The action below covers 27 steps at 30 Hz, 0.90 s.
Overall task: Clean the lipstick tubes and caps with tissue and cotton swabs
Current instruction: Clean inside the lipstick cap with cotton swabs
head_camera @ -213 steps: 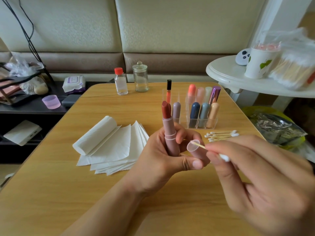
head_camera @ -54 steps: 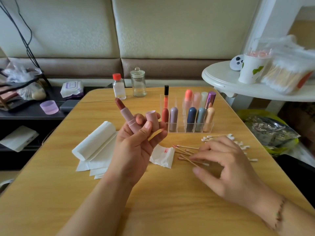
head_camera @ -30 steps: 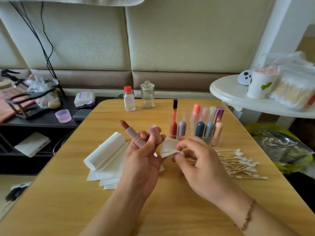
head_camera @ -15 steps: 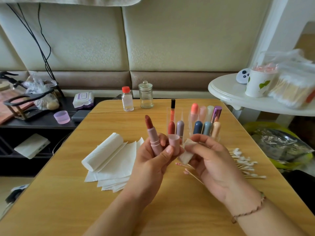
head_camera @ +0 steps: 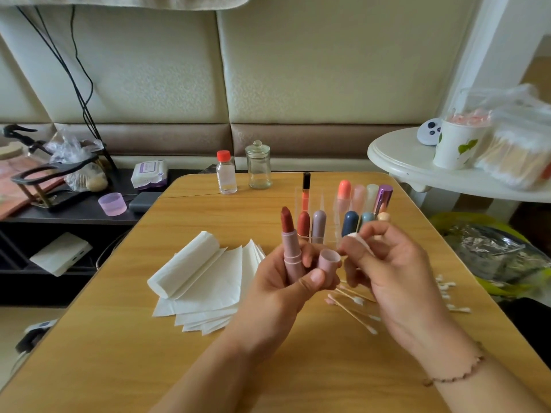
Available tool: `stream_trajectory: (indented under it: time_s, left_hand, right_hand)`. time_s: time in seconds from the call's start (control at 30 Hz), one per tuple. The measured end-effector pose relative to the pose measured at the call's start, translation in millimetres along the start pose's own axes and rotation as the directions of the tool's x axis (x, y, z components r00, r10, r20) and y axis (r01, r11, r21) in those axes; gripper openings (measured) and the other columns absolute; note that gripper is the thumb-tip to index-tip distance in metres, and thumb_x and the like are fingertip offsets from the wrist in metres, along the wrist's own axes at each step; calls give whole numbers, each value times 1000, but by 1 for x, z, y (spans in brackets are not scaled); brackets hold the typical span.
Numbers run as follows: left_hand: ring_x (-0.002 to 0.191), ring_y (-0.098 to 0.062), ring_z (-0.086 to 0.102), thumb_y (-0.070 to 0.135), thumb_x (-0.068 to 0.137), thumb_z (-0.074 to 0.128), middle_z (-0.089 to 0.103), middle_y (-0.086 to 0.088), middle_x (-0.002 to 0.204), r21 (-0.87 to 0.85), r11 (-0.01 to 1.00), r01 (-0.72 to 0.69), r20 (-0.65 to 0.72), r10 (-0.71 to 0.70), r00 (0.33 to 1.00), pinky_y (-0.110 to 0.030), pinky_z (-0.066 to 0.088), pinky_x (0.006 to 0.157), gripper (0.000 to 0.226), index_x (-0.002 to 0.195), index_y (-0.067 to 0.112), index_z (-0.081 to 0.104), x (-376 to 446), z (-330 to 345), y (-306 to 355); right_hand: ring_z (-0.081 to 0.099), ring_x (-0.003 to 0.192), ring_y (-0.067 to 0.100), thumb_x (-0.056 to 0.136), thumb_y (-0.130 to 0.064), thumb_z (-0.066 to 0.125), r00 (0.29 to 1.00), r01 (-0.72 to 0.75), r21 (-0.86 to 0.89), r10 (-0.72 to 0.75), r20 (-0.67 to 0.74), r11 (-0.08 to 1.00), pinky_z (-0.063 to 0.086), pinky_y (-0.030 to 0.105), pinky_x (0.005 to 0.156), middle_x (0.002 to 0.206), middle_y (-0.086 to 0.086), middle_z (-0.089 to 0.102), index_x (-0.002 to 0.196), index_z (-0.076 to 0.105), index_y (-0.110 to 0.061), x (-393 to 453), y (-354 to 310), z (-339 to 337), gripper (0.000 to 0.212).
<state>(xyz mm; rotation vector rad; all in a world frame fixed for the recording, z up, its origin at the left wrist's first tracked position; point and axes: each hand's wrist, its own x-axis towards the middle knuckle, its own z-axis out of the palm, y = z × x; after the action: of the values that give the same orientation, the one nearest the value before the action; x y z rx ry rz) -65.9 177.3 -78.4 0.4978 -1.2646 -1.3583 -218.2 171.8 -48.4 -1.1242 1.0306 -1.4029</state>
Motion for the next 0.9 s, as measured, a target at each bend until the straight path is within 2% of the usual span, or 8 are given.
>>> stream_trajectory:
  time_s: [0.07,0.2,0.3,0.43,0.6,0.7,0.8,0.9]
  left_hand:
    - [83,-23,53,14,85,65,61,-10,96,66,998,4,-29,-2,1000,-38,45,79,17,82,31,65,0,-2,-2]
    - [77,-20,50,17,82,68,58,-9,88,63,998,14,-56,-10,998,-34,42,72,13,80,29,62,2,-3,-2]
    - [74,-21,46,15,83,69,59,-10,90,102,995,16,-54,-10,999,-31,43,70,13,84,25,59,1,-3,-3]
    - [63,-13,53,2,85,61,66,-9,90,139,990,12,-56,-4,998,-23,47,64,17,87,5,45,1,1,-2]
    - [64,-15,60,4,83,62,69,-10,89,199,980,21,-90,-3,996,-25,50,65,17,85,5,45,1,2,-3]
    - [67,-17,63,5,83,61,72,-4,86,225,974,22,-91,-2,996,-26,52,66,17,85,5,45,1,2,-4]
    - [65,-11,63,5,84,59,73,2,84,249,968,11,-81,10,997,-23,51,65,15,83,7,44,1,2,-1]
    - [64,-12,60,5,85,60,73,2,85,282,959,1,-70,20,997,-24,51,65,17,83,5,42,1,2,0]
  right_hand:
    - [46,53,23,69,-18,77,994,97,-33,-95,58,995,45,28,50,65,17,56,82,62,-8,0,-10,-8,22]
    - [59,59,11,64,-11,76,956,36,-62,-16,294,997,50,20,55,75,5,71,84,71,-2,-6,-28,-16,23]
    - [64,61,11,71,-9,74,953,132,-235,-58,298,963,52,18,59,76,3,74,84,76,-5,-5,-31,-20,14]
    - [71,72,4,82,-9,78,929,350,-557,-201,312,753,53,14,68,88,-13,75,98,75,-32,-5,-29,-27,28]
    - [64,91,1,77,-15,82,846,533,-678,-326,422,505,42,5,75,92,-17,67,86,81,-27,-3,-26,-28,15]
    - [65,95,3,79,-15,80,867,491,-668,-244,434,559,46,10,79,96,-19,68,93,77,-41,-3,-28,-29,30]
    - [73,93,14,86,0,72,904,303,-560,-46,426,771,57,29,83,97,-10,71,112,68,-42,-2,-33,-32,50]
    - [76,79,18,83,2,74,945,226,-504,-63,320,834,61,35,76,86,-1,75,94,69,-22,-1,-31,-31,26]
